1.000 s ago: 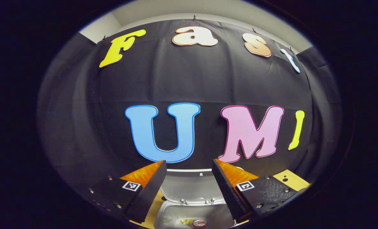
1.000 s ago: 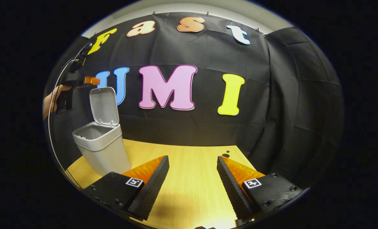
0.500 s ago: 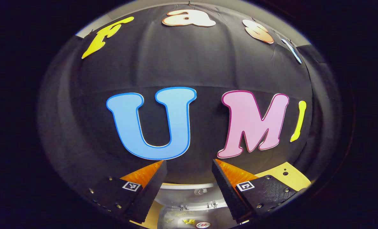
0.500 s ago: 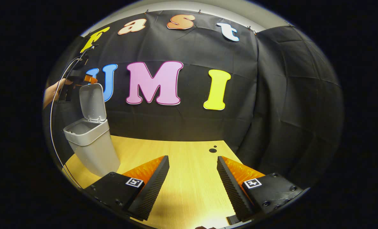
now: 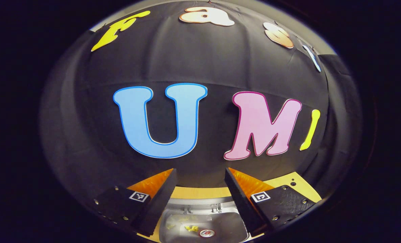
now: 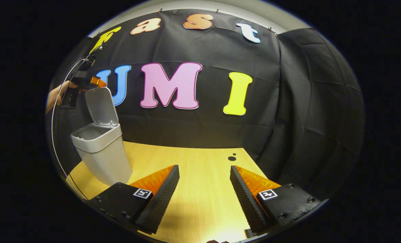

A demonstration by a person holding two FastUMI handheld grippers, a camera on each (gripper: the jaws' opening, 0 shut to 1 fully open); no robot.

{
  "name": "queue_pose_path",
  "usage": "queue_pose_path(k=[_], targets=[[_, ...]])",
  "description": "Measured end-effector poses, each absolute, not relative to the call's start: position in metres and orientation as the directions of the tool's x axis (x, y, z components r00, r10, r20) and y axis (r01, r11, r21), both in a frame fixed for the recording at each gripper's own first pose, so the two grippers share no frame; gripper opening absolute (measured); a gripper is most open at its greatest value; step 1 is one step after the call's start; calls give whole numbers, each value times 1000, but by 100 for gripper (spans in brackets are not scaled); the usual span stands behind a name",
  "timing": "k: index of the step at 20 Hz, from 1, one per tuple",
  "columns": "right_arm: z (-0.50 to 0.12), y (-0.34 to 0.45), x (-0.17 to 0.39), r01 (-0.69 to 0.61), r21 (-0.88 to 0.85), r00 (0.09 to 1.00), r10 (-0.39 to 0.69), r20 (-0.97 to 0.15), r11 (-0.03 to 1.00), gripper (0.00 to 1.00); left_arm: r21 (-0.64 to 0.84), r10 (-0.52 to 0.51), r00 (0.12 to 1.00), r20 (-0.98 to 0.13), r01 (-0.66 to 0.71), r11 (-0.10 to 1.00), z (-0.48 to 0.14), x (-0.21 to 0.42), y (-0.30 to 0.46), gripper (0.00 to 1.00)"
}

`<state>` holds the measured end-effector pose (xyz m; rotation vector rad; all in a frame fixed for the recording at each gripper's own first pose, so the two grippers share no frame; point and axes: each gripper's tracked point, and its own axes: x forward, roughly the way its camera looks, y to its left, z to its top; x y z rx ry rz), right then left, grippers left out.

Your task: Press the lid of the desktop garbage bin to open it, pick up the crumpled paper on the desktop and throw it into the bin, then pick up the pop can on the desktop and drop it into the bin, and finally close the garbage bin lid.

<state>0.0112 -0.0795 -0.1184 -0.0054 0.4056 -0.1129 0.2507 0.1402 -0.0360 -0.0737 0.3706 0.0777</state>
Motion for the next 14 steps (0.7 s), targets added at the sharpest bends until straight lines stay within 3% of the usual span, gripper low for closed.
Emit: queue_pose_path(k=[7, 11, 14], targets=[[-128, -50, 18, 38, -6, 909, -37, -415, 999, 98, -35, 88, 935, -345, -107, 994, -66, 187, 129, 94], [-137, -32, 20, -20, -8, 901, 15, -433, 1000, 98, -44, 89, 892, -444, -121, 992, -127, 154, 118, 94], [-140, -22, 20, -45, -1, 896, 40, -443, 999, 98, -84, 85, 891, -445, -136, 987, -148, 142, 116, 94]])
